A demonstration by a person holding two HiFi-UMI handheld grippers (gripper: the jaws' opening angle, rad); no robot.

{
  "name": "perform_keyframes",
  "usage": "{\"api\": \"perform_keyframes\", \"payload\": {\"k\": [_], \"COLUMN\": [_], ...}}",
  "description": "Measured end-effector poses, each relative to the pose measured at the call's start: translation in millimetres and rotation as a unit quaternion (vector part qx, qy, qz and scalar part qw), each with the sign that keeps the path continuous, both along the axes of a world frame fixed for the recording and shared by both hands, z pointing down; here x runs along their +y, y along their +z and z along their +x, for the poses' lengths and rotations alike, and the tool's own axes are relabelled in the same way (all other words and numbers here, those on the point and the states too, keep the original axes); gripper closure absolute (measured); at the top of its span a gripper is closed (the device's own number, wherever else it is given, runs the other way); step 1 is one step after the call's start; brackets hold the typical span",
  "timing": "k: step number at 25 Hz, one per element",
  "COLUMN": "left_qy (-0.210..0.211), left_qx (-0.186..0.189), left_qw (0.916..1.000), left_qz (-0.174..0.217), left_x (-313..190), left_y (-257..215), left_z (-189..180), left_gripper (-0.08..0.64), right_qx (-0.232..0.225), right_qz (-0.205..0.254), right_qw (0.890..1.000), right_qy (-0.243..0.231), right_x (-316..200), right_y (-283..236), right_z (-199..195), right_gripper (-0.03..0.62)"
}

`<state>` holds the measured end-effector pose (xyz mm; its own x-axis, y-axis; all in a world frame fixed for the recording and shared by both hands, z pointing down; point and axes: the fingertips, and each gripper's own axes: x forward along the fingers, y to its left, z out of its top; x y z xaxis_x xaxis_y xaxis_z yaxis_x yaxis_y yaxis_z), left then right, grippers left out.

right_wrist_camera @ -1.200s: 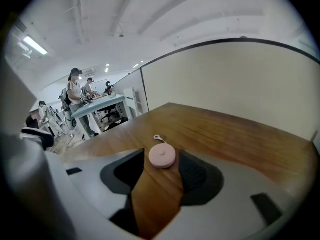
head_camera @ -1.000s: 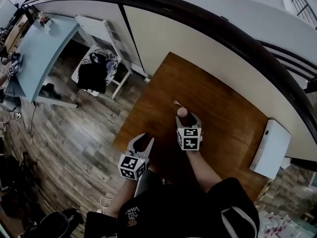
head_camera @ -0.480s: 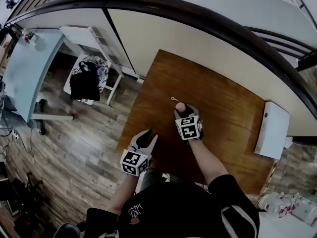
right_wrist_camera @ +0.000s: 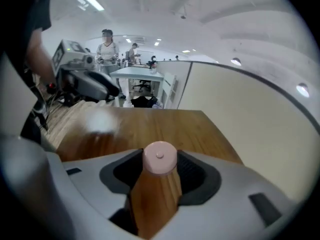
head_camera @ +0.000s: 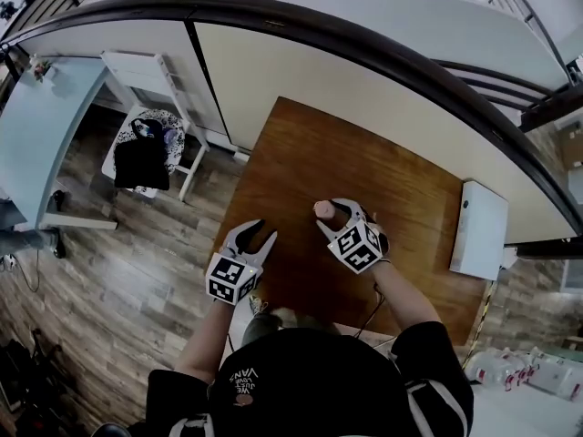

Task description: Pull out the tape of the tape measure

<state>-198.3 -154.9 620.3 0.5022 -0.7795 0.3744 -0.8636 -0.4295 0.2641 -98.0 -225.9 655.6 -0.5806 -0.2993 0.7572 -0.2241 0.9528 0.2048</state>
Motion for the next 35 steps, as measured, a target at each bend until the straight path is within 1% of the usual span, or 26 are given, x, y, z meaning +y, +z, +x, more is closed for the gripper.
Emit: {"api": "perform_keyframes", "payload": {"k": [3,6,9,11,13,15,18,20,23,25,28,31,33,34,35], "left_qy": [0.043,0.095,0.149,0.178,0.201,0.215,0.221,0.234,0.266,0.286,0.306,0.326,0.333,0.332,0.329], "left_qx": [-0.011,-0.023,-0.034,-0.037,-0.037,-0.041,-0.054,-0.063,-0.073,-0.071,-0.063,-0.064,-0.063,-0.06,-0.055], "left_qw": [0.9989,0.9944,0.9857,0.9793,0.9734,0.9682,0.9626,0.957,0.9445,0.9364,0.9267,0.9173,0.9147,0.9154,0.9171], "left_qz": [0.017,0.04,0.071,0.088,0.104,0.122,0.146,0.16,0.178,0.191,0.209,0.219,0.221,0.22,0.218], "left_x": [0,2,4,9,13,15,15,15,21,25,28,32,34,34,34], "left_y": [-10,-22,-39,-52,-64,-76,-92,-102,-115,-125,-140,-145,-146,-147,-148], "left_z": [17,43,68,83,96,104,108,111,117,121,128,136,138,137,137], "left_gripper": [0.413,0.394,0.391,0.391,0.391,0.391,0.391,0.391,0.391,0.391,0.391,0.391,0.397,0.407,0.457], "right_qx": [0.017,0.026,0.044,0.057,0.064,0.065,0.062,0.064,0.069,0.07,0.074,0.081,0.084,0.084,0.085], "right_qz": [0.051,0.09,0.144,0.179,0.214,0.246,0.277,0.296,0.319,0.33,0.347,0.36,0.365,0.368,0.369], "right_qw": [0.996,0.988,0.975,0.964,0.955,0.946,0.934,0.926,0.914,0.908,0.898,0.89,0.887,0.886,0.886], "right_qy": [-0.073,-0.122,-0.166,-0.186,-0.196,-0.203,-0.215,-0.224,-0.239,-0.247,-0.258,-0.268,-0.27,-0.269,-0.267], "right_x": [19,33,42,51,59,67,78,86,99,106,112,117,119,119,119], "right_y": [-29,-56,-86,-105,-124,-142,-165,-176,-190,-197,-204,-206,-207,-207,-208], "right_z": [7,16,24,29,33,34,34,34,35,35,36,36,34,34,34], "right_gripper": [0.377,0.377,0.377,0.377,0.377,0.377,0.377,0.377,0.377,0.377,0.377,0.377,0.377,0.377,0.377]}}
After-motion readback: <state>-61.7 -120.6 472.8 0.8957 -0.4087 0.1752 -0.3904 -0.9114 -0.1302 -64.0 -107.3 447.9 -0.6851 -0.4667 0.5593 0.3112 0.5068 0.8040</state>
